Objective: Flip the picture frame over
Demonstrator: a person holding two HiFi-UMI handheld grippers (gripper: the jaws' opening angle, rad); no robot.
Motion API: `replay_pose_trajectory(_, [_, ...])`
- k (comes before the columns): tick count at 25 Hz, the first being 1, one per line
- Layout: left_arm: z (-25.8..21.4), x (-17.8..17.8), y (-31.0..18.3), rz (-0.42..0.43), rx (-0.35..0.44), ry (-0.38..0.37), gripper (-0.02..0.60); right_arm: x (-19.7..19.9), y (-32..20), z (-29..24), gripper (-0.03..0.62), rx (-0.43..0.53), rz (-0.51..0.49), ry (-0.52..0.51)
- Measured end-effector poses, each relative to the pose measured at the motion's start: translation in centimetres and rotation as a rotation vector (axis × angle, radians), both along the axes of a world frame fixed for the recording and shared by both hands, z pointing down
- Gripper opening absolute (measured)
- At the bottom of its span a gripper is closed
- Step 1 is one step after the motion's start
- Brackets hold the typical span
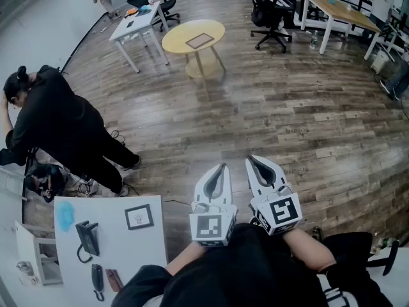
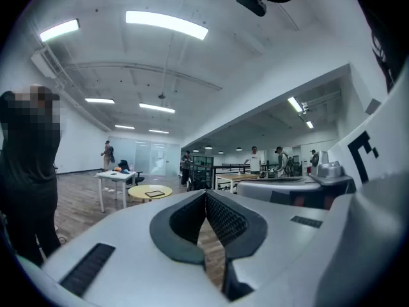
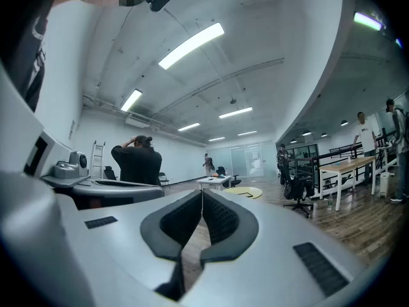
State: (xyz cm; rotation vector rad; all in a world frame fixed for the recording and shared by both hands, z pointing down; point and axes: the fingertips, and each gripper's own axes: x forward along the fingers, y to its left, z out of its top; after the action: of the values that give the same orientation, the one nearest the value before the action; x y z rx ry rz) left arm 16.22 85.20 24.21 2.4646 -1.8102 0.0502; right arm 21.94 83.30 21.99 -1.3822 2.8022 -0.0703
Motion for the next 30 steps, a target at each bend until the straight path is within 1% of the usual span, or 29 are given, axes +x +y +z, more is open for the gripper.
replay_pose_trajectory(4, [0.3, -0.8, -0.4, 0.008, 0.001, 0.004, 0.023, -0.6, -0.1, 2.1, 0.020, 0.013, -0.001, 0.007])
replay_pose_trajectory(6, [0.6, -1.3, -0.4, -0.004, -0.007, 0.001, 0.023, -1.0, -0.1, 2.6, 0.020, 0.011, -0.008, 0.002])
replay_pose_trajectory(9, [0.8, -2.1, -0.6, -0.024, -0.008, 0.004, 0.023, -2.0, 0.1, 2.8, 0.020, 0.002, -0.028, 0.004])
replay_pose_trajectory(15, [0.8, -3.3, -0.2, 0.006, -0.006, 0.006, 0.023, -3.8, 1.0, 3.0, 0.020, -0.020, -0.051, 0.000])
replay_pose_trajectory(18, [1.0, -4.5, 0.0, 0.001, -0.003, -0.004, 0.023, -5.1, 1.4, 3.2, 0.020, -0.023, -0.064, 0.008])
replay_pose_trajectory(21, [0.8, -6.0, 0.2, -0.008, -0.006, 0.016, 0.023, -6.8, 1.9, 3.3, 0.020, -0.016, -0.087, -0.005])
replay_pose_trajectory(23, [1.0, -6.7, 0.2, -0.007, -0.009, 0.017, 0.023, -7.8, 2.2, 3.5, 0.020, -0.018, -0.099, -0.006])
replay_pose_trajectory(27, [1.3, -8.3, -0.4, -0.014, -0.014, 0.003, 0.023, -9.4, 2.0, 3.4, 0.020, -0.037, -0.091, 0.023])
replay_pose_trajectory(30, [1.5, -8.3, -1.5, -0.009, -0.014, -0.006, 0.023, -9.5, 0.8, 3.1, 0.020, -0.039, -0.087, 0.017])
